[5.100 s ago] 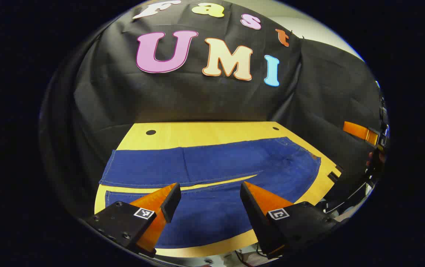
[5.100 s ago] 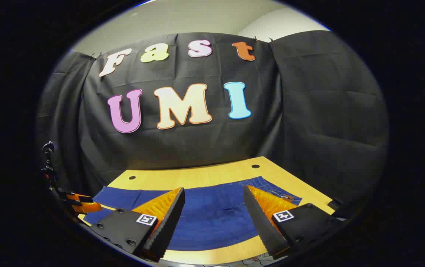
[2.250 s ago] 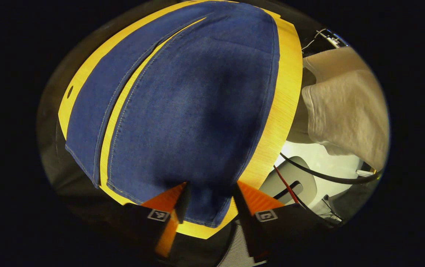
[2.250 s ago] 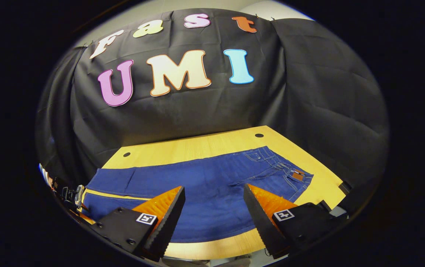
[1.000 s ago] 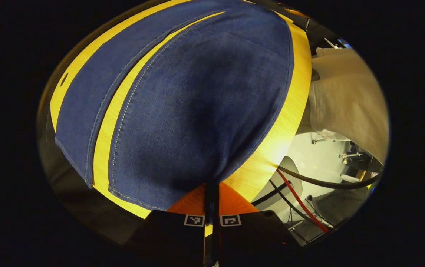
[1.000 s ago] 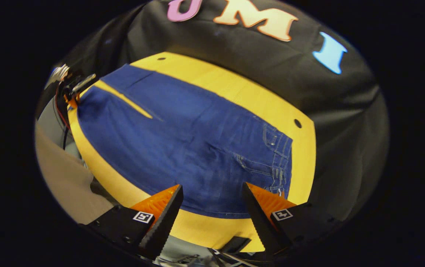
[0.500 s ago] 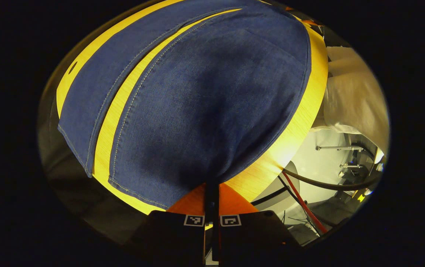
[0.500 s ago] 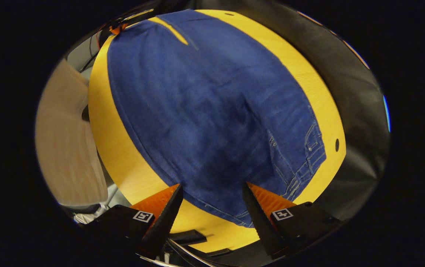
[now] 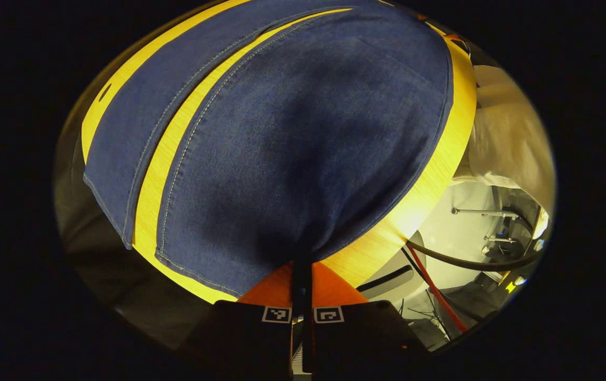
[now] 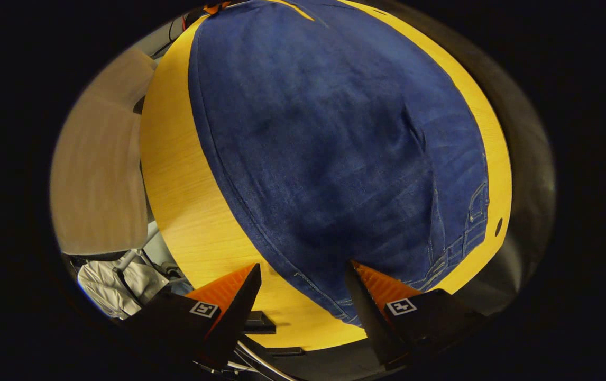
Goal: Grasp the waist and the cuffs of the jeans and fold them to make the two legs overlap; first hold the waist and fold one-third of the jeans toward the cuffs, then hold the cuffs and fold the remaining one-third in the same direction to finish folding.
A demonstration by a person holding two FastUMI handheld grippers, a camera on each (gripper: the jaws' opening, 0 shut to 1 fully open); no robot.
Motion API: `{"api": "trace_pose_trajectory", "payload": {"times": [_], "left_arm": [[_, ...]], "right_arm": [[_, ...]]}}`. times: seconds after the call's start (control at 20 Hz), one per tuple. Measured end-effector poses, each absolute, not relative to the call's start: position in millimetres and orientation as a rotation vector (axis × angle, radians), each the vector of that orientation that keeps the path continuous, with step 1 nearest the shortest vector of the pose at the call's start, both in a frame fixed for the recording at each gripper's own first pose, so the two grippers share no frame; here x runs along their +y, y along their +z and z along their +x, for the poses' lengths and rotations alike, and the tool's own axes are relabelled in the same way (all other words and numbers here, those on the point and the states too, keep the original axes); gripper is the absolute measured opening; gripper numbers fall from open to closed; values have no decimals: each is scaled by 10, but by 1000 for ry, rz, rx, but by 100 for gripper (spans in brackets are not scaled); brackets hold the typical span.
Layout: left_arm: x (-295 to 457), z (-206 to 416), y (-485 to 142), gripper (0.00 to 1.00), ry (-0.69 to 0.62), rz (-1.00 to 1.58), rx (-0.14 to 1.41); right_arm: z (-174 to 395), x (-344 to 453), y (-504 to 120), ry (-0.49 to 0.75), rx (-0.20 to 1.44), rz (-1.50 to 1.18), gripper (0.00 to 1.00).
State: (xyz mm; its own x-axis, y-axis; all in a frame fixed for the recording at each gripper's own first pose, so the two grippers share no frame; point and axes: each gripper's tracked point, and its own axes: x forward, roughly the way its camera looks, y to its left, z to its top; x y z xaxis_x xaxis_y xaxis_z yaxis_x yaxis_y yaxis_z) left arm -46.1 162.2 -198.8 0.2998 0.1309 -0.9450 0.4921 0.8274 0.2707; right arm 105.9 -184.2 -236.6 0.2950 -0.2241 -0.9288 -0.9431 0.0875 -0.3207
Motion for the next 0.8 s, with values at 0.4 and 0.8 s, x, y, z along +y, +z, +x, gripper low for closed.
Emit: {"api": "trace_pose_trajectory", "payload": {"times": [0.4,0.8], "left_arm": [[1618,-460,-1989,1,-239,603,1249],[1624,-457,-1993,1,-231,568,1222]], "right_arm": [[1022,-1878,-2444,749,1278,-1344,91],[1149,-1737,-2389,631,1271,-1218,45]]}}
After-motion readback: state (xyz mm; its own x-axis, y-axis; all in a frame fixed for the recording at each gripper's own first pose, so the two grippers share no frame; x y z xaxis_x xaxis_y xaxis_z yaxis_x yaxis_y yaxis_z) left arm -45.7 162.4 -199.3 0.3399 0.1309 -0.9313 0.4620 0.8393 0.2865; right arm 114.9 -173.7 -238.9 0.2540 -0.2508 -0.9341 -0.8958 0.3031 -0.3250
